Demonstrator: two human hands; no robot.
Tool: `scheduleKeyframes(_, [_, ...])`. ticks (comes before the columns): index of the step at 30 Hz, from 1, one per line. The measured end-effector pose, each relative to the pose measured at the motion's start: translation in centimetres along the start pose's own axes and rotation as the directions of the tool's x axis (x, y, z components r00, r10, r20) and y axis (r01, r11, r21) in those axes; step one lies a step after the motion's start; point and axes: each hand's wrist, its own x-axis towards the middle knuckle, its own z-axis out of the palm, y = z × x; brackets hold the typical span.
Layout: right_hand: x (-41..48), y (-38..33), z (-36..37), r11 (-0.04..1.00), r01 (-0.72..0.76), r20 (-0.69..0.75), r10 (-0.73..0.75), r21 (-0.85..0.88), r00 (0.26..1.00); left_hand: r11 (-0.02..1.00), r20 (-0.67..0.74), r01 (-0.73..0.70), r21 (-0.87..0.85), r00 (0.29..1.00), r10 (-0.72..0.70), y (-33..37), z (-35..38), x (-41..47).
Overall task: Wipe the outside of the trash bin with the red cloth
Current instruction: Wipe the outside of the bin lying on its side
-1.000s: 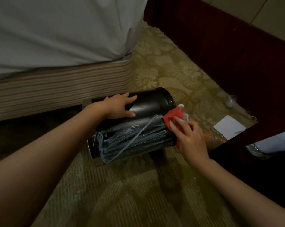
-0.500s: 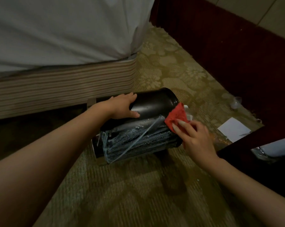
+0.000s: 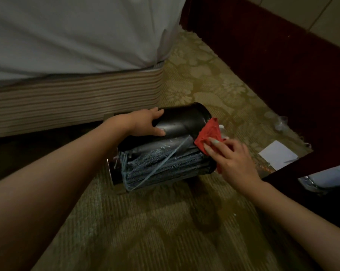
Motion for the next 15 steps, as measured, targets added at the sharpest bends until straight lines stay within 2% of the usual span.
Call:
scheduleKeyframes(3, [3.9, -1.1, 0.2, 1.000, 0.004, -0.068, -0.004, 0.007, 0.998, 0.999, -0.006, 0.000, 0.034, 1.000, 0.000, 0.2, 0.0, -0.1])
scheduleKeyframes(7, [8.3, -2.1, 0.1, 0.998, 0.058, -0.059, -0.057, 0.012, 0.997, 1.000, -0.001, 0.003, 0.007, 1.000, -0.003, 0.2, -0.1, -0.2])
scheduleKeyframes(11, [2.6, 1.1, -0.3, 0.997, 0.070, -0.050, -0.070, 0.011, 0.996, 1.000, 0.026, 0.009, -0.016, 1.000, -0.008, 0.3, -0.3, -0.5])
scheduleKeyframes(15, [0.5, 1.2, -0.7, 0.998, 0.045, 0.015, -0.044, -0.050, 0.999, 0.998, 0.027, 0.018, 0.068, 0.999, -0.019, 1.2, -0.2, -0.9])
